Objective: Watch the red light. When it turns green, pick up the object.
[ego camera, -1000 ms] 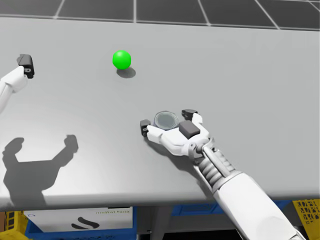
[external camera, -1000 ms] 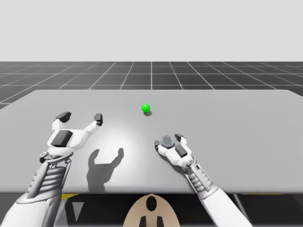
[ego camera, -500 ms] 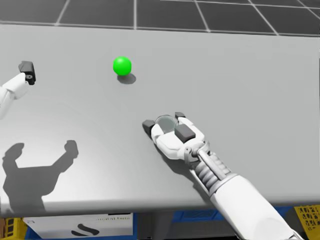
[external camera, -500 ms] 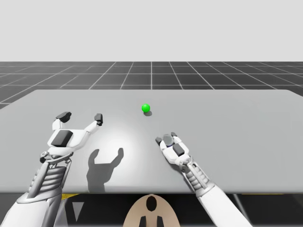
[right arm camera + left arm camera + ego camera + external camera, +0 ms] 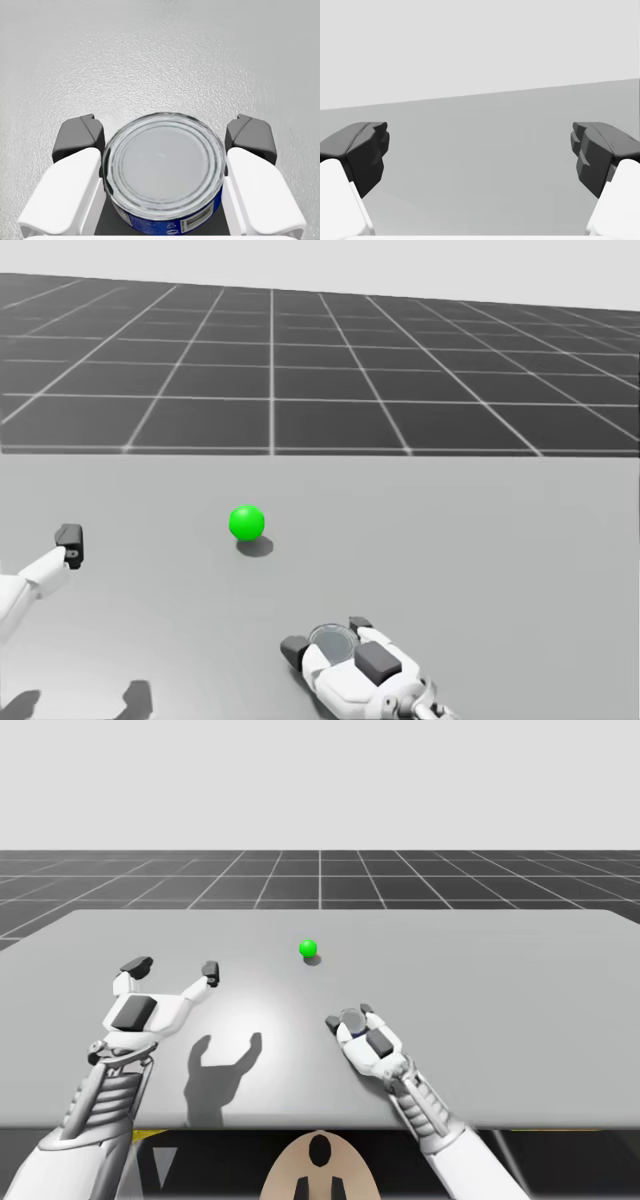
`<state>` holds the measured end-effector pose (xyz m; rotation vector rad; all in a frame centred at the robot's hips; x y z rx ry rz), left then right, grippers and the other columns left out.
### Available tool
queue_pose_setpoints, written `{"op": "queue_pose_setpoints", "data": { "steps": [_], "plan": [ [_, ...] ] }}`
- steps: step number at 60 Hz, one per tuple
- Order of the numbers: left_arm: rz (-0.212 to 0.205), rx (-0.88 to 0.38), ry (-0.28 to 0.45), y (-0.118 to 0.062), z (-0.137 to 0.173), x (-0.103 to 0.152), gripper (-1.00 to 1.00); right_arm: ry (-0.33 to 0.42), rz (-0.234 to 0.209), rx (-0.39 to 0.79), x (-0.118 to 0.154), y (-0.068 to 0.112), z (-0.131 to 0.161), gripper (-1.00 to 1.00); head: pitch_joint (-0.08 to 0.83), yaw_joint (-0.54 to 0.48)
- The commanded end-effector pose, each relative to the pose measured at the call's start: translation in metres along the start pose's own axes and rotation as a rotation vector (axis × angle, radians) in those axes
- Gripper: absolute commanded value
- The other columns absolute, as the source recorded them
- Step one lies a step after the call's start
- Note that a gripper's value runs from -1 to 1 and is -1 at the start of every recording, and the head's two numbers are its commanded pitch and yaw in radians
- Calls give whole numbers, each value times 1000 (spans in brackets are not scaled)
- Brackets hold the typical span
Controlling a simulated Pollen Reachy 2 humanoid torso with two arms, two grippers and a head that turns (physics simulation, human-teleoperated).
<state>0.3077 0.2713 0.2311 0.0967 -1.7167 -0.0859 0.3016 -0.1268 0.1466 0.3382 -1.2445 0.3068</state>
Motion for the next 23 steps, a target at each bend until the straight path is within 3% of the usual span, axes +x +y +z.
{"op": "queue_pose_setpoints", "data": {
  "steps": [1, 12, 23],
  "plan": [
    [-10, -3, -5, -1, 0, -1, -1000, -122, -28, 59, 59, 24, 25, 1000, 337, -107],
    [-11, -1, -8, -1, 0, 0, -1000, -280, 28, 60, 135, 24, 71, 974, 329, -112],
    [-11, 0, -11, -1, 0, 1, -1000, -438, 73, 34, 180, 22, 108, 1000, 321, -114]
  ]
}}
